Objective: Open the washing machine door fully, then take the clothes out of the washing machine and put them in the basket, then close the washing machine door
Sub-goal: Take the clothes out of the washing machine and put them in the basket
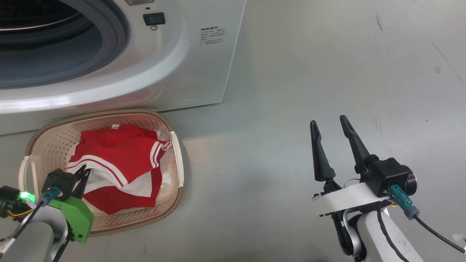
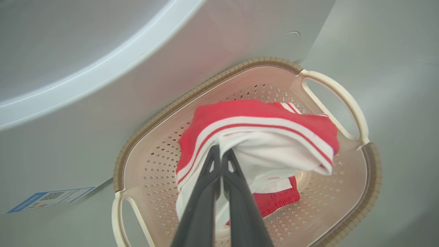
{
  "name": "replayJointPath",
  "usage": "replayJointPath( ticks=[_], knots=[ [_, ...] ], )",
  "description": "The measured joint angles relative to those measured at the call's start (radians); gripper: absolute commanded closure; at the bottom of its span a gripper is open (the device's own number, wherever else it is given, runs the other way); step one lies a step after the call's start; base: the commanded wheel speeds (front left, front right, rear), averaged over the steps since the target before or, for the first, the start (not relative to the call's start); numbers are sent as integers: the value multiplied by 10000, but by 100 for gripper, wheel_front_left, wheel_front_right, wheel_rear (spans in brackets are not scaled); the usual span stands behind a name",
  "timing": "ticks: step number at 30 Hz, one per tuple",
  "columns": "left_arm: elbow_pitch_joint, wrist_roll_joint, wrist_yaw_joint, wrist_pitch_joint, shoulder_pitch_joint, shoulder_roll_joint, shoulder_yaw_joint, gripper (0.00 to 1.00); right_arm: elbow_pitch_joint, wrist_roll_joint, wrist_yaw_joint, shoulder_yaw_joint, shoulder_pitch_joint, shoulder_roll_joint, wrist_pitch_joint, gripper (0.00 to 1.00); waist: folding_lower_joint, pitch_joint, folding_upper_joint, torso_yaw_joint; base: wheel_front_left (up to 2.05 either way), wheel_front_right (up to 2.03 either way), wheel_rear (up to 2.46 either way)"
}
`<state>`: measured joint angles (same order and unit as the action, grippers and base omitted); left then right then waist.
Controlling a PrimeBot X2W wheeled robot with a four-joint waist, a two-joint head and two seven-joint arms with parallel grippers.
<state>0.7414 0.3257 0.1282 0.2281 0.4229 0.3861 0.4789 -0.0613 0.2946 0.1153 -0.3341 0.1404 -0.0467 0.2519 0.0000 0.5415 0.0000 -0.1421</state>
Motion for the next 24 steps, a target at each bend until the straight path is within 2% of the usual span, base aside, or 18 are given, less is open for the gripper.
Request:
replayJointPath(
  ticks=[24],
  knots=[
    [2428,236,2,-288,1130,-182,696,100,311,-449,33,79,157,0,2,0,0,1055,0,169,0,0,0]
  ],
)
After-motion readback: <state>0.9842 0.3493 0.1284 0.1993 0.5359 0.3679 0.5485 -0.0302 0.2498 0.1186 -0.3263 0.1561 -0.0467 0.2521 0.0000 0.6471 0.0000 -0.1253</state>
